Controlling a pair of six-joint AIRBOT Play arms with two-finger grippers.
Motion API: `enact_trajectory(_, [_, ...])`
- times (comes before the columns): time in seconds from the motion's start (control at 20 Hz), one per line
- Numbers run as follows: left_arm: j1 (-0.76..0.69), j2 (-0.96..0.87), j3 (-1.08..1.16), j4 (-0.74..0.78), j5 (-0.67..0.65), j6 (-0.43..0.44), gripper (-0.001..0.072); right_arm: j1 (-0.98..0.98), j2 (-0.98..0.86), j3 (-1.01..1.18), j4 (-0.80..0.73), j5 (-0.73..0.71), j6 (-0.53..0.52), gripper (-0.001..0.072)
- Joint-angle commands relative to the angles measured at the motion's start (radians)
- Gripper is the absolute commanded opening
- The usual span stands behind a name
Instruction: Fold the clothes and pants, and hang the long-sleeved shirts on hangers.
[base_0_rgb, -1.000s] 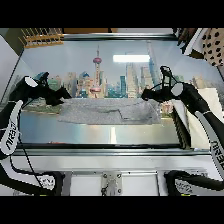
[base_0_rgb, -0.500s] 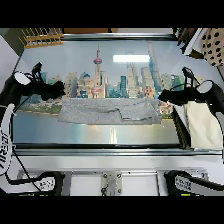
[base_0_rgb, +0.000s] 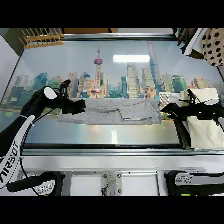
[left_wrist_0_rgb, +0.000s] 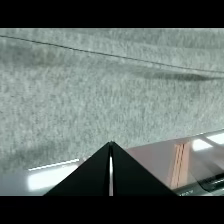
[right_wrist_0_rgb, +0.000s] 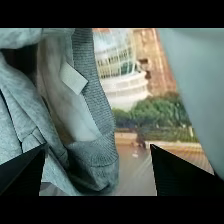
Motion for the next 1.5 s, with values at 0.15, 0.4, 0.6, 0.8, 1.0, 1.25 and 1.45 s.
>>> enact_trajectory(0.15, [-0.07,0.001,-0.013,0.001,0.037,-0.002,0.0008,0.059,-0.1,-0.005,0.192,0.018,-0.089,0.0719])
enact_trajectory(0.4, [-0.07,0.001,-0.013,0.002,0.041,-0.012,0.0008,0.138,-0.105,-0.005,0.233,0.022,-0.103,0.0717])
enact_trajectory(0.6, [-0.07,0.001,-0.013,0.002,0.042,-0.012,0.0008,0.155,-0.105,-0.005,0.233,-0.011,-0.103,0.0609])
enact_trajectory(0.8, [-0.071,0.001,-0.013,-0.001,0.076,-0.013,0.0008,0.155,-0.105,-0.005,0.232,-0.032,-0.103,0.0027])
enact_trajectory(1.0, [-0.117,0.0,-0.01,-0.001,0.157,-0.026,0.0007,0.15,-0.08,0.047,0.094,0.013,0.028,0.0025])
enact_trajectory(1.25, [-0.227,-0.166,0.172,-0.001,0.145,-0.04,0.0007,0.154,-0.007,0.309,-0.215,0.31,0.262,0.0025])
enact_trajectory(1.45, [-0.323,-0.369,0.408,-0.053,0.138,-0.038,0.0007,0.201,0.022,0.529,-0.306,0.475,0.374,0.0024])
